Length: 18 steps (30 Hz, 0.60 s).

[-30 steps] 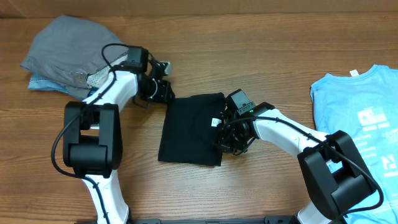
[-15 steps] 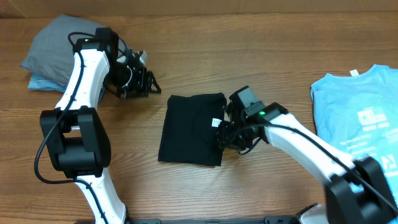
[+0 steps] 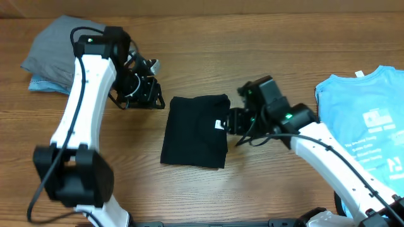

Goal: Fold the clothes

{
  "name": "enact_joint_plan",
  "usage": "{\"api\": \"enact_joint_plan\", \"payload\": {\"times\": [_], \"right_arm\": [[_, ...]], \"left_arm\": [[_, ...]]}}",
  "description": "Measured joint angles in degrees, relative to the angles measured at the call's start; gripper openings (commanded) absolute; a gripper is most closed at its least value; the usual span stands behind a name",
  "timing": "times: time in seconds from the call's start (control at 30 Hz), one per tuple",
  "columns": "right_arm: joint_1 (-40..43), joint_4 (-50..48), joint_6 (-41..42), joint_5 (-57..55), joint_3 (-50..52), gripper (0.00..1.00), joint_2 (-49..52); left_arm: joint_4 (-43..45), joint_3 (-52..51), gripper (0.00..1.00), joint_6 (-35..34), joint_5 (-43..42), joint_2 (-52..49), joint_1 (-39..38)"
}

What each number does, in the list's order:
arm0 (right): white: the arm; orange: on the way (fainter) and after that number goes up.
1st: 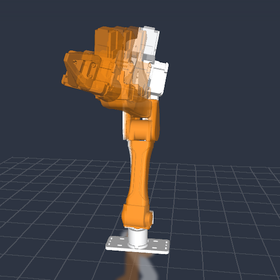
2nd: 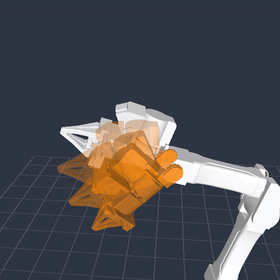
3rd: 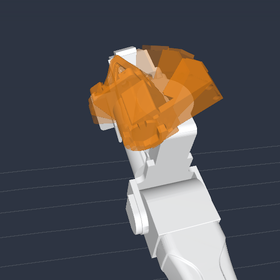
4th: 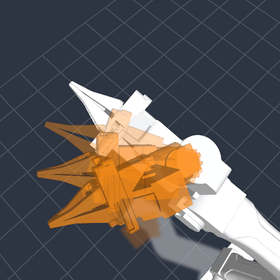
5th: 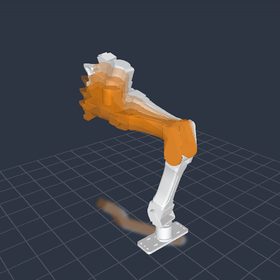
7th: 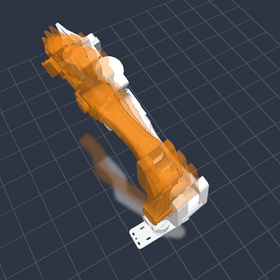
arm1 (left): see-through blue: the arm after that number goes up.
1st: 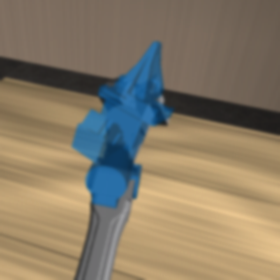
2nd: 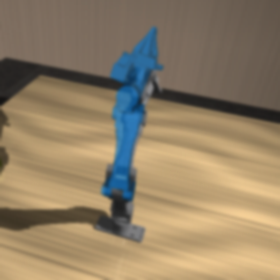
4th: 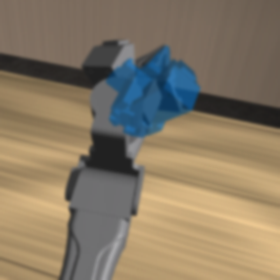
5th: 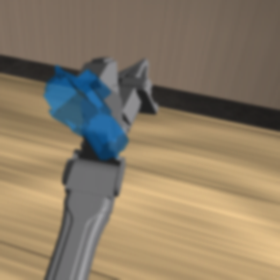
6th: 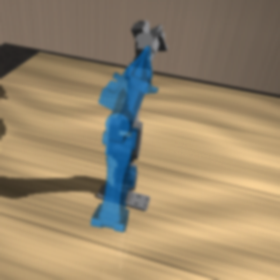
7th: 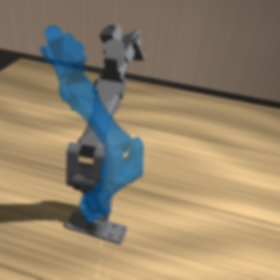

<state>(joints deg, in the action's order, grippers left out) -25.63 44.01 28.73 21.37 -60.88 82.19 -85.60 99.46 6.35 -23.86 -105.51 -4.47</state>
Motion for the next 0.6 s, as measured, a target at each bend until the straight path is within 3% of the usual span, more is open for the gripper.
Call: {"api": "enact_joint_plan", "payload": {"times": [0.23, 0.4, 0.6], "right_arm": [[8.5, 8.1, 0.7, 6.8, 0.0, 0.45, 0.0], [4.0, 9.8, 1.9, 9.0, 0.0, 0.47, 1.1], [-4.3, 0.1, 9.8, 10.1, 1.4, 0.48, 9.1]], "left_arm": [[3.9, 0.0, 0.60, -3.9, 9.4, 5.8, -5.3], [10.2, -2.6, 0.60, -4.8, 12.8, 5.5, -5.6], [14.2, -3.4, 0.63, -5.0, 13.0, 5.0, -5.2]]}}
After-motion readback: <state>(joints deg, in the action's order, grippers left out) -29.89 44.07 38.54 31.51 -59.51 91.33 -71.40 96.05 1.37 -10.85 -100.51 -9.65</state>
